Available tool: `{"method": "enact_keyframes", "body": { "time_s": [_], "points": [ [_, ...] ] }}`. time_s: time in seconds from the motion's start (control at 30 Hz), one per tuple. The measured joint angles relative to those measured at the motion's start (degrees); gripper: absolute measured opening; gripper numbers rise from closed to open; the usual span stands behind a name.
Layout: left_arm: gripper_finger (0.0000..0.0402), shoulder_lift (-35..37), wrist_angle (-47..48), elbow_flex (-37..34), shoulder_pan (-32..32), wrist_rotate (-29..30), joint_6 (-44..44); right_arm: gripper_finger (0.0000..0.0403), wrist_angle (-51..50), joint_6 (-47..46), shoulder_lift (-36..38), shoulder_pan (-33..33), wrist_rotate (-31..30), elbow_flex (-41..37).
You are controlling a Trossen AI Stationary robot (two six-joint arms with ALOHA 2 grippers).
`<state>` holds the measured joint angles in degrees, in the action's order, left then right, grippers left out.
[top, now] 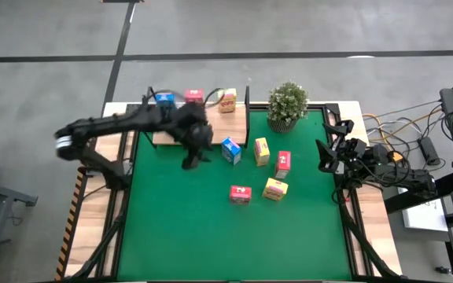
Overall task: Stack cereal on shelf
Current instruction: Put the top red cereal box aligned with the other red cereal box on the shelf
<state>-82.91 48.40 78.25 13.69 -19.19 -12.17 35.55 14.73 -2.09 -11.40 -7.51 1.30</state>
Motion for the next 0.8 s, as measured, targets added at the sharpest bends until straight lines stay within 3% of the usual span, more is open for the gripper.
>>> {"method": "enact_keyframes", "body": {
  "time_s": [0.2, 0.43, 0.6, 0.8],
  "points": [
    [0.0192, 11.9, -18.5, -18.6, -8.2, 12.0, 6.0, 0.0274, 0.4, -3.4, 0.0, 0.0, 0.0, 0.0],
    [0.0192, 19.4, -34.6, -32.4, -10.7, 12.7, 8.3, 0.0274, 0.9, -12.4, 0.0, 0.0, 0.0, 0.0],
    [0.0192, 20.9, -44.1, -37.5, -10.6, 12.8, 6.4, 0.0274, 1.7, -17.8, -1.4, 0.0, 0.0, 0.0],
    [0.0192, 20.7, -46.7, -37.7, -10.5, 12.8, 1.7, 0.0274, 5.8, -22.6, -6.0, 0.0, 0.1, 0.0]
  ]
}}
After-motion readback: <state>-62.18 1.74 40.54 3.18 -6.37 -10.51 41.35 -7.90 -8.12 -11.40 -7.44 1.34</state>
